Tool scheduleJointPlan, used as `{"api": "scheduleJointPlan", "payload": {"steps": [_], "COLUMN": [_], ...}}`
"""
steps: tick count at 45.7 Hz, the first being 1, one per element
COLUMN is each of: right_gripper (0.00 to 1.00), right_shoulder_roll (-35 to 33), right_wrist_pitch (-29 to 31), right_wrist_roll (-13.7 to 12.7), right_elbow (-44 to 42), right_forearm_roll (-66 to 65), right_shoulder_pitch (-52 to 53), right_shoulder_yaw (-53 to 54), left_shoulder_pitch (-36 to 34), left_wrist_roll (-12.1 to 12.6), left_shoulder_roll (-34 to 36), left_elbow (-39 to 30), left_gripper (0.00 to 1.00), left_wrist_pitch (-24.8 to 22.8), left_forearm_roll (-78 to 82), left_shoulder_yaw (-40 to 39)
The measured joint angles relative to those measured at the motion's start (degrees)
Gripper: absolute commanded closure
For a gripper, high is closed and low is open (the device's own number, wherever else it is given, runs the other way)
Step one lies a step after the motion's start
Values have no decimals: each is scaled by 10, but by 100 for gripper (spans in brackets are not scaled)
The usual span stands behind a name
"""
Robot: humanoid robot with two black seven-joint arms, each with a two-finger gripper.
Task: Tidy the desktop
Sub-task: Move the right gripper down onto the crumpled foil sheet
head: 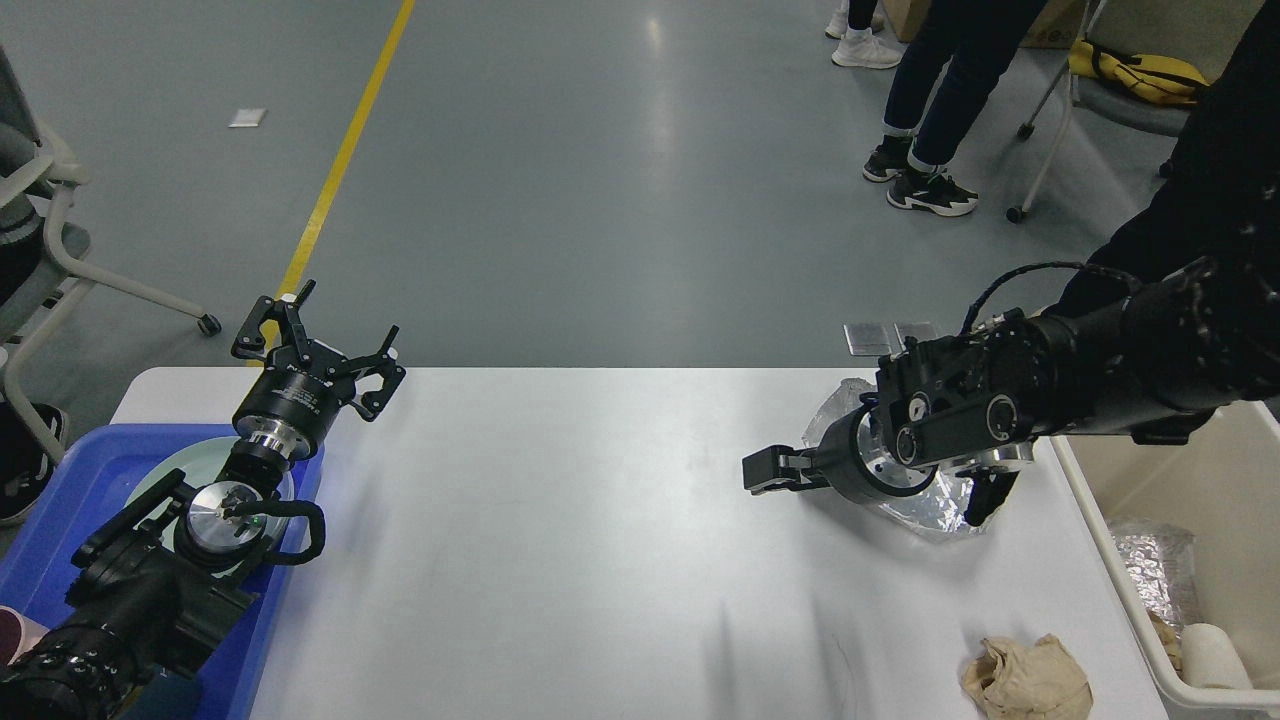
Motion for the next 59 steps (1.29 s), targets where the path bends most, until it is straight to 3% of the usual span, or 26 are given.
{"api": "scheduleJointPlan", "payload": {"steps": [59], "right_gripper": [0], "right_shoulder_roll": [-128], "right_wrist_pitch": [-11], "right_wrist_roll": [-1], "right_elbow": [-28], "right_forearm_roll": [67], "right_shoulder_pitch": [-79], "right_shoulder_yaw": [-14], "left_shoulder_pitch": [0], "left_wrist_roll": [0], "left_shoulder_roll": [0], "left_elbow": [0], "left_gripper": [4], "left_wrist_pitch": [0], "left_forearm_roll": [0], "left_shoulder_yaw": [0]}}
